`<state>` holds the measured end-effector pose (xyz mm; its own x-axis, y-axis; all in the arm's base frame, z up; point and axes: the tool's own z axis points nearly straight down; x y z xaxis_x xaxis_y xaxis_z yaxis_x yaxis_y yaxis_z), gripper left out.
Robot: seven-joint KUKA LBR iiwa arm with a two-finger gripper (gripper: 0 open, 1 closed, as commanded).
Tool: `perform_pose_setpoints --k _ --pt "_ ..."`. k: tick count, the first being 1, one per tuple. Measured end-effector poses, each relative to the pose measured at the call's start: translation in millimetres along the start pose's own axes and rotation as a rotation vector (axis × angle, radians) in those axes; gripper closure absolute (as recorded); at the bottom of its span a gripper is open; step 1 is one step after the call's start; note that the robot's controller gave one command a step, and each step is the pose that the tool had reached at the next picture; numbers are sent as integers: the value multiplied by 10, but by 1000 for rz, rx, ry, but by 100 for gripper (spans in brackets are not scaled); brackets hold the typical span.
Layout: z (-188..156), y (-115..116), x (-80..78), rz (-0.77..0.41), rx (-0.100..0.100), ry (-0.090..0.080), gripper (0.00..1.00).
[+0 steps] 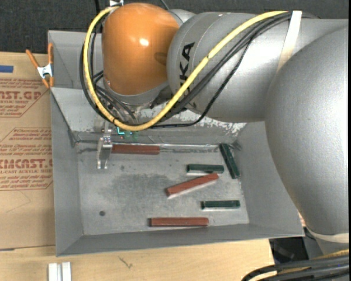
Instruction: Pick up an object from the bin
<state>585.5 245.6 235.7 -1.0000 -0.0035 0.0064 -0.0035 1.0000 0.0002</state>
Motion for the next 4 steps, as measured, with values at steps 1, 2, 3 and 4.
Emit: perform_pose_setpoints --k 1,2,3,4 --pt "-55 -15 -19 2 -1 -8 0" --pt "517 -390 195 94 -2 -10 0" --pt "862 -745 187 11 0 -7 0" --pt "1343 -771 210 -258 1 -11 0"
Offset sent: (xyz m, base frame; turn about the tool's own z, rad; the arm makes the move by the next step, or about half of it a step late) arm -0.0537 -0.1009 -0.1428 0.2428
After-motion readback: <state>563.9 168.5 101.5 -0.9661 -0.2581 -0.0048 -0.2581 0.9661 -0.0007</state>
